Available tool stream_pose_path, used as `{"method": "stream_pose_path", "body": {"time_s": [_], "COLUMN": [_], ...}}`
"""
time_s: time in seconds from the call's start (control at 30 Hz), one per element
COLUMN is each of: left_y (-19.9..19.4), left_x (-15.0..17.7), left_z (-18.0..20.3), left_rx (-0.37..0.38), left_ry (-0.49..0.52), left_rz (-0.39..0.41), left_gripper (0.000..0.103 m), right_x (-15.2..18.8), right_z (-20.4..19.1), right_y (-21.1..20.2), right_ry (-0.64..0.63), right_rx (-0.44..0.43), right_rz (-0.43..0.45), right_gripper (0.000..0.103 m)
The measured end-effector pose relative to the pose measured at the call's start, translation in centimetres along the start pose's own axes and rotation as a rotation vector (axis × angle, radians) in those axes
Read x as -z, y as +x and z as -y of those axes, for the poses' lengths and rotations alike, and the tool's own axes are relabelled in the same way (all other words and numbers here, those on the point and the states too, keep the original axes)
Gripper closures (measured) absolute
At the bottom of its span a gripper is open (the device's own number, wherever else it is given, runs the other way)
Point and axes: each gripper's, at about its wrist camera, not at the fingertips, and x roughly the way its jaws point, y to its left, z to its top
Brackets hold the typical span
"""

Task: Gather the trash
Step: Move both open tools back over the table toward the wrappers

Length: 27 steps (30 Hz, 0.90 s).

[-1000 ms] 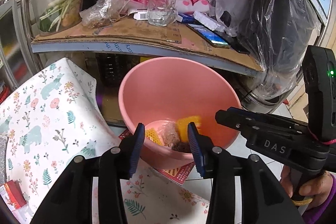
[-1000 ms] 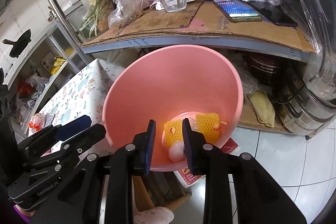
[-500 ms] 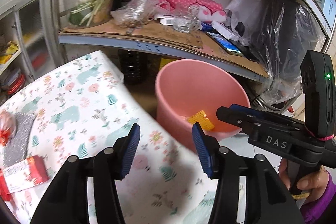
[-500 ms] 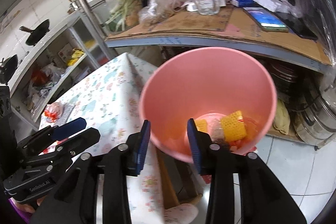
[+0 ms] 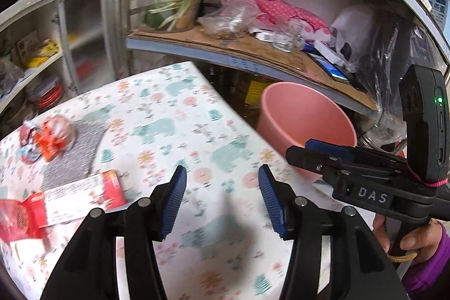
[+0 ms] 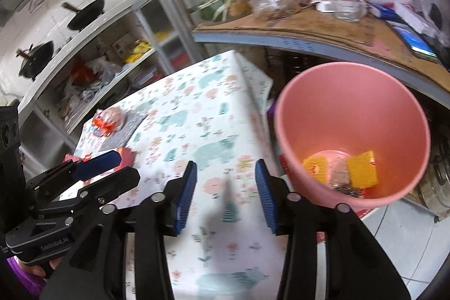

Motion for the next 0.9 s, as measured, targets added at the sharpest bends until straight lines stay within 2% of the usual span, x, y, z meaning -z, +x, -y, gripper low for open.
{"method": "stream_pose_path", "body": {"time_s": [0.53,0.9], "left_y": [-4.1,-5.8], "left_x": [1.9,0.3], "left_z": [-10.1,-20.8], "left_rx": [-0.143,-0.273], "left_ry": [-0.132,-0.327], "left_rz": [0.027,0.031], "left_gripper": [0.051,0.051], "right_x": [-1.6,-3.9], "right_z": [-8.8,-14.5], "right_y": [3.6,6.9], "right_ry": [-0.152,-0.241], "right_rx": [-0.115,-0.208], "right_rz": [-0.045,-0.075], "right_gripper": [0.057,0.057]}}
